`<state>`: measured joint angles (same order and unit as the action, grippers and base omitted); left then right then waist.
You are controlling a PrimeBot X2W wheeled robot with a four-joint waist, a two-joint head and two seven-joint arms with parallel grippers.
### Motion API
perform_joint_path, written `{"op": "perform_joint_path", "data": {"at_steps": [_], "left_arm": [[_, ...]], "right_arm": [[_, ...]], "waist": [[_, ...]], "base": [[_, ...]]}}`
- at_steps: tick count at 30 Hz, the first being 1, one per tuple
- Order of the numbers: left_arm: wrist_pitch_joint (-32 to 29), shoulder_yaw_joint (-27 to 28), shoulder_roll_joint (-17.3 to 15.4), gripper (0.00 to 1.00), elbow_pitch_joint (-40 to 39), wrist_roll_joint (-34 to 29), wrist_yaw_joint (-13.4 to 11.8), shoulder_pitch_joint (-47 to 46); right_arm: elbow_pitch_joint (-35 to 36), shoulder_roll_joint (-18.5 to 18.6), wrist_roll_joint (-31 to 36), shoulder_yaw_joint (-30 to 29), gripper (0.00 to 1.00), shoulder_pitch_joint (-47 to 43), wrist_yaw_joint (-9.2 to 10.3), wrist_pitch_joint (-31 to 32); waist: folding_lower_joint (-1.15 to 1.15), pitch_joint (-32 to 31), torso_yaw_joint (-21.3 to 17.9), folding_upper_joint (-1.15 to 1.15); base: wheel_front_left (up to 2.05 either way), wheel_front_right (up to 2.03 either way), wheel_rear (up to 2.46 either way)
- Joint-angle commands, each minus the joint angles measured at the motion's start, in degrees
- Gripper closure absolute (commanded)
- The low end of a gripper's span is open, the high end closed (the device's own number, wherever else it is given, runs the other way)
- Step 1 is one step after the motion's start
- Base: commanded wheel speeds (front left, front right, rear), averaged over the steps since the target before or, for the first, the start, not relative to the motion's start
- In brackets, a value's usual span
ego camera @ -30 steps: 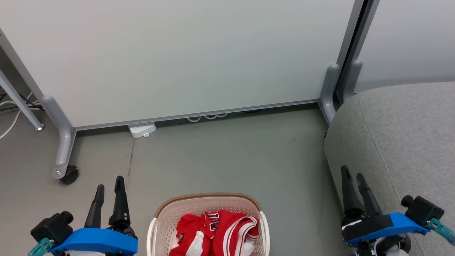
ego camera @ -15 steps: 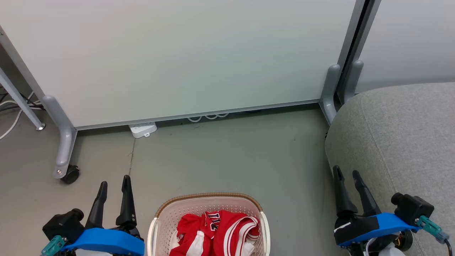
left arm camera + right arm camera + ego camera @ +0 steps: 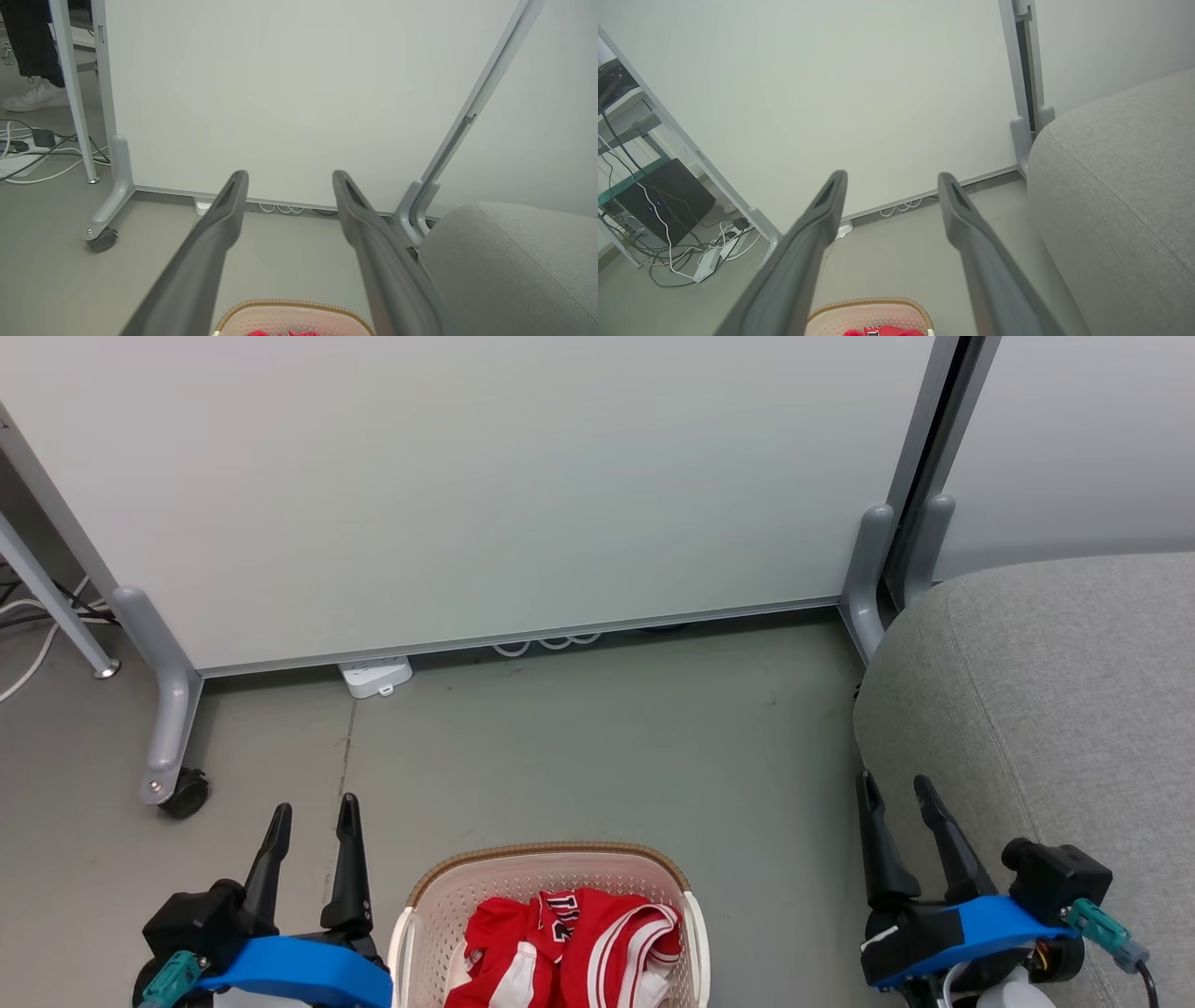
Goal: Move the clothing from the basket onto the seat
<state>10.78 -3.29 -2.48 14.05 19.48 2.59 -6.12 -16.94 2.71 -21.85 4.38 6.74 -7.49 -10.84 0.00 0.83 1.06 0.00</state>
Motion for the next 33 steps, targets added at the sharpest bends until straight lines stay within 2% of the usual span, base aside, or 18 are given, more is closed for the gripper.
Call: {"op": "perform_joint_path", "data": {"at_steps": [1, 15, 33], "left_arm": [[0.6, -0.1, -0.4, 0.00, -0.2, -1.3, -0.3, -1.2], [2.3, -1.0, -0.5, 0.00, 0.7, -7.4, -0.5, -1.0], [4.2, -1.7, -0.5, 0.00, 2.6, -12.3, -0.1, -1.1]], "right_arm": [[0.1, 0.2, 1.4, 0.2, 0.00, 1.1, 0.00, -0.5], [-1.2, 0.2, 8.1, 0.6, 0.00, 1.3, 0.01, -2.2], [-2.9, 0.3, 15.1, 1.7, 0.00, 1.5, 0.01, -4.1]], "waist": [[0.00, 0.0, 0.0, 0.00], [0.00, -0.1, -0.1, 0.00], [0.00, -0.1, 0.2, 0.00]], "base": [[0.00, 0.00, 0.00], [0.00, 0.00, 0.00], [0.00, 0.00, 0.00]]}}
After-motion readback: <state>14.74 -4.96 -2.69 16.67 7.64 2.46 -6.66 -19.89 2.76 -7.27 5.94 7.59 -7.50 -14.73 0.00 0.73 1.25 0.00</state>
